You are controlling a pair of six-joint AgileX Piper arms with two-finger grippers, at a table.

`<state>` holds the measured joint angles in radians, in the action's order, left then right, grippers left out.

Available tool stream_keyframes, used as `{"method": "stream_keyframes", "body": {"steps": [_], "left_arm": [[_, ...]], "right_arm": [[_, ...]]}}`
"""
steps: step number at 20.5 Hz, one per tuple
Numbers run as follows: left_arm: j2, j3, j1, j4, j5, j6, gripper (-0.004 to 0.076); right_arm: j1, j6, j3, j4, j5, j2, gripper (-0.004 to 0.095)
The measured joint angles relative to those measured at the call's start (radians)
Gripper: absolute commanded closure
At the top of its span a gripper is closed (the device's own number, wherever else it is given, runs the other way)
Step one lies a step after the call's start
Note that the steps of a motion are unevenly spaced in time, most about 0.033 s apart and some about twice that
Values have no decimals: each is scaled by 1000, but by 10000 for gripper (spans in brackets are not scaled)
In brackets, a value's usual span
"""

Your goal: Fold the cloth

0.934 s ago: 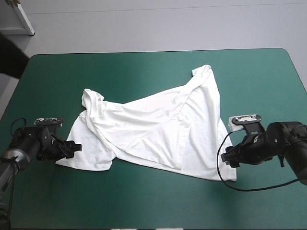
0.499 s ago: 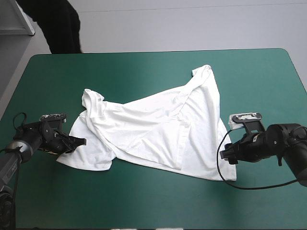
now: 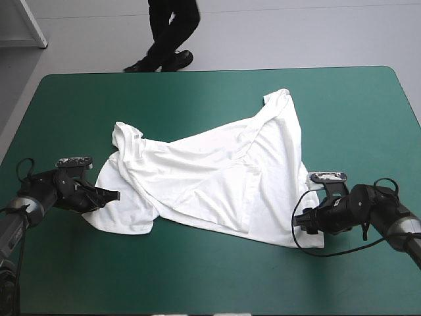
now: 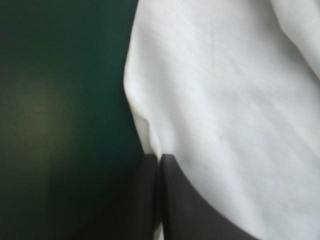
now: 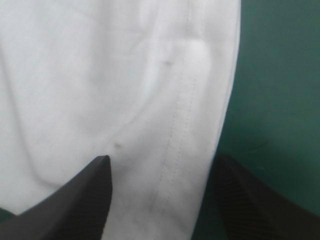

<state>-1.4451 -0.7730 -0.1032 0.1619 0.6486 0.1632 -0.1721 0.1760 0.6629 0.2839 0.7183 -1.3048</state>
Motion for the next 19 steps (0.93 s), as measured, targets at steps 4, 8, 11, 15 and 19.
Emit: {"method": "stream_keyframes", "body": {"steps": [4,8,11,15,19], "left_arm": [[43,19,0,13,46,-1,732],[160,16,0,13,106,-11,732],[271,-101,0,12,186,-11,732],[338,-446,0,12,389,-11,732],[342,-827,0,12,526,-8,732]], "right_arm": [[1,114,-52,124,-97,0,924],[0,131,-44,145,-77,37,923],[0,129,120,131,-2,104,923],[0,111,467,119,98,123,923],[0,62,777,88,159,123,923]]}}
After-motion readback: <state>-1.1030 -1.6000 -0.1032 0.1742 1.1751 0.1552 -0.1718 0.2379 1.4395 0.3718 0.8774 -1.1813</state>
